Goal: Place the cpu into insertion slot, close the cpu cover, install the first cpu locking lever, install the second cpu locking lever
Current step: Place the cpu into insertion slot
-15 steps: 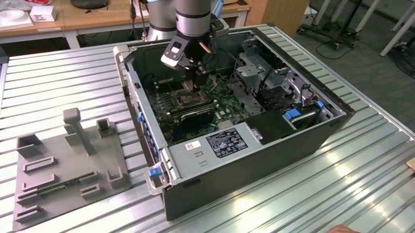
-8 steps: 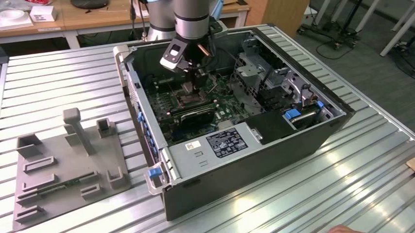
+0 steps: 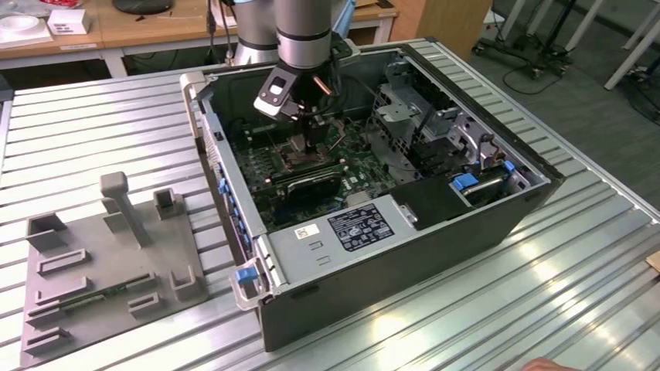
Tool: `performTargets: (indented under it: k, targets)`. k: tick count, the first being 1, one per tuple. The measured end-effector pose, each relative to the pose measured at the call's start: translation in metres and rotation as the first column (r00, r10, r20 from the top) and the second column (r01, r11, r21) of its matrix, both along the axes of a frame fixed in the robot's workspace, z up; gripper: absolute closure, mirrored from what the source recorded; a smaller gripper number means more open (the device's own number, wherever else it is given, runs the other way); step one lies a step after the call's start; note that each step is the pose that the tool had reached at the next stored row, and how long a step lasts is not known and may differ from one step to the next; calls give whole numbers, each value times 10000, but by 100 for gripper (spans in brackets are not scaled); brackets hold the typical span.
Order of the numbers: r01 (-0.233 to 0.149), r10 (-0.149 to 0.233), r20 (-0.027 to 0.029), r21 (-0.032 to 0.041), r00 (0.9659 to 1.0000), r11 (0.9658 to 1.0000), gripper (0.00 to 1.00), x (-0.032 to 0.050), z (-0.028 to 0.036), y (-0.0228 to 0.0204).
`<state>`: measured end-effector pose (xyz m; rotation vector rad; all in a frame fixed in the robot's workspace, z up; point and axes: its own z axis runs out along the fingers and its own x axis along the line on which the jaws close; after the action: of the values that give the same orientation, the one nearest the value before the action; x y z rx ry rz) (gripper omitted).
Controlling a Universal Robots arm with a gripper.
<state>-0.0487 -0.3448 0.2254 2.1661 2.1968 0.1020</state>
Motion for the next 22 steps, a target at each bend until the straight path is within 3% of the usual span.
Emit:
performTargets:
  k: [22]
  targets:
    - [0,0,1,7,10000,10000,46,-1,-49,1]
